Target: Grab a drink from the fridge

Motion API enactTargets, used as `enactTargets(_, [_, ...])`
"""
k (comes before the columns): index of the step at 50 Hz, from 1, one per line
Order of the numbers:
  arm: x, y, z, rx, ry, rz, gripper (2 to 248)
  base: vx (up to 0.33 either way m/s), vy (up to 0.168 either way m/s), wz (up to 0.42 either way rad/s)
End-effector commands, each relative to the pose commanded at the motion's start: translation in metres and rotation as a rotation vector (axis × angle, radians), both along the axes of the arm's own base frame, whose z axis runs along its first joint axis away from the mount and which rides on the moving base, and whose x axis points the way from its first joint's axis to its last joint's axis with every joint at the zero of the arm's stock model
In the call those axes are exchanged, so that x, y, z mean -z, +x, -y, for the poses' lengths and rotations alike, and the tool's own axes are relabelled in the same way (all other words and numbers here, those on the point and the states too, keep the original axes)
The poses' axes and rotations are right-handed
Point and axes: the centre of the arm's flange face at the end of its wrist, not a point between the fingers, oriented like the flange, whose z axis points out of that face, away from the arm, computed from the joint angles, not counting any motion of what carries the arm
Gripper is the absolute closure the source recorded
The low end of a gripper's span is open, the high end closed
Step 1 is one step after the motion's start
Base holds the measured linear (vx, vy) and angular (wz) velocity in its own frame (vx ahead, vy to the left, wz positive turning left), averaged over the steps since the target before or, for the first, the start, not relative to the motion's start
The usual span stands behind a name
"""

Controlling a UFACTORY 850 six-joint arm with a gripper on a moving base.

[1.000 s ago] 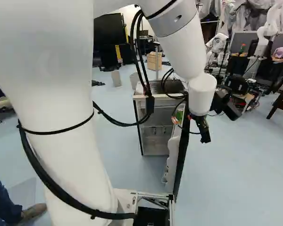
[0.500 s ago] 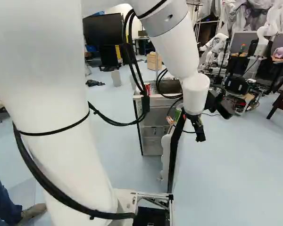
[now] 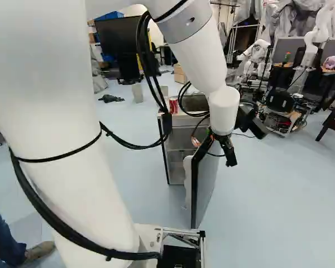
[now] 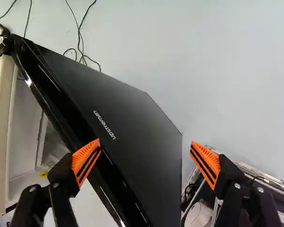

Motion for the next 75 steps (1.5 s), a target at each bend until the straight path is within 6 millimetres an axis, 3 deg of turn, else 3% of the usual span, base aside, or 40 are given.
enactTargets(75, [0.0, 0.038, -0.072, -0.18, 0.003, -0.003, 3, 0.0, 0.0, 0.0])
